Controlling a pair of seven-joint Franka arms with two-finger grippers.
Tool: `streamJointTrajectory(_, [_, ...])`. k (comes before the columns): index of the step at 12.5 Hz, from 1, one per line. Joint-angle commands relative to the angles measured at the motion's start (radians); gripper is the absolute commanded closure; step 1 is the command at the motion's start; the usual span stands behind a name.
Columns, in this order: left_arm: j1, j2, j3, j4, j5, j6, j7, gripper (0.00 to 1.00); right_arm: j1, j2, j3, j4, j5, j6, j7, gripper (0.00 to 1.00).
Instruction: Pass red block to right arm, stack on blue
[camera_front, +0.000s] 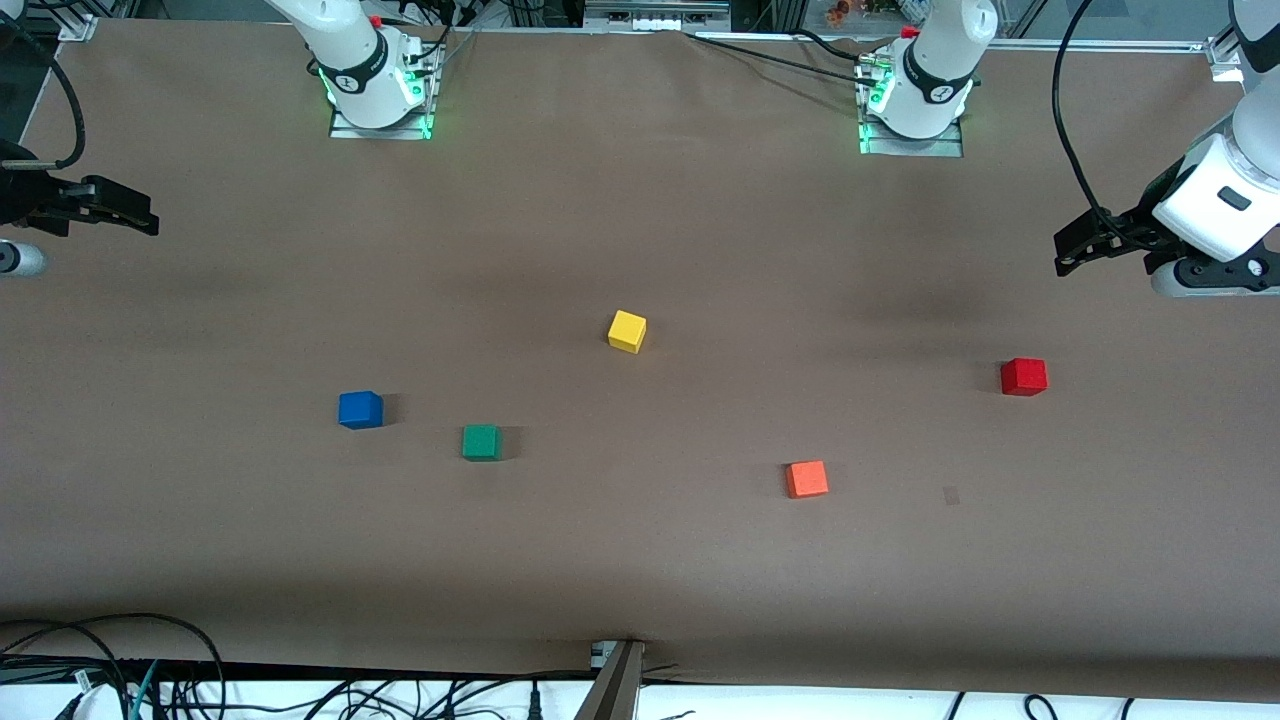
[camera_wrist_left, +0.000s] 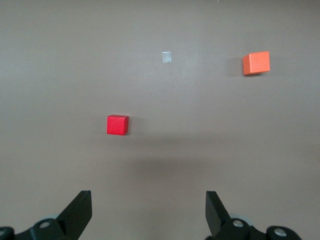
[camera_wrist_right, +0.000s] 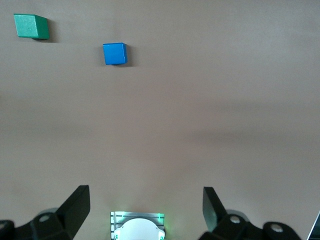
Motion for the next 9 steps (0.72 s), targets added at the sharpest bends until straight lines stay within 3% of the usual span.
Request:
streamJointTrajectory(1, [0.004,-0.007,-0.001,-0.006,-0.015,0.003,0.024,0.00,0.000,-0.009,-0.001,-0.003,-0.005,-0.006,-0.013,0.00])
streamJointTrajectory(9, [0.004,-0.007,-0.006,-0.007,-0.015,-0.009,0.021,0.00,-0.001,-0.009,-0.001,-0.003,-0.005,-0.006,-0.013,0.00])
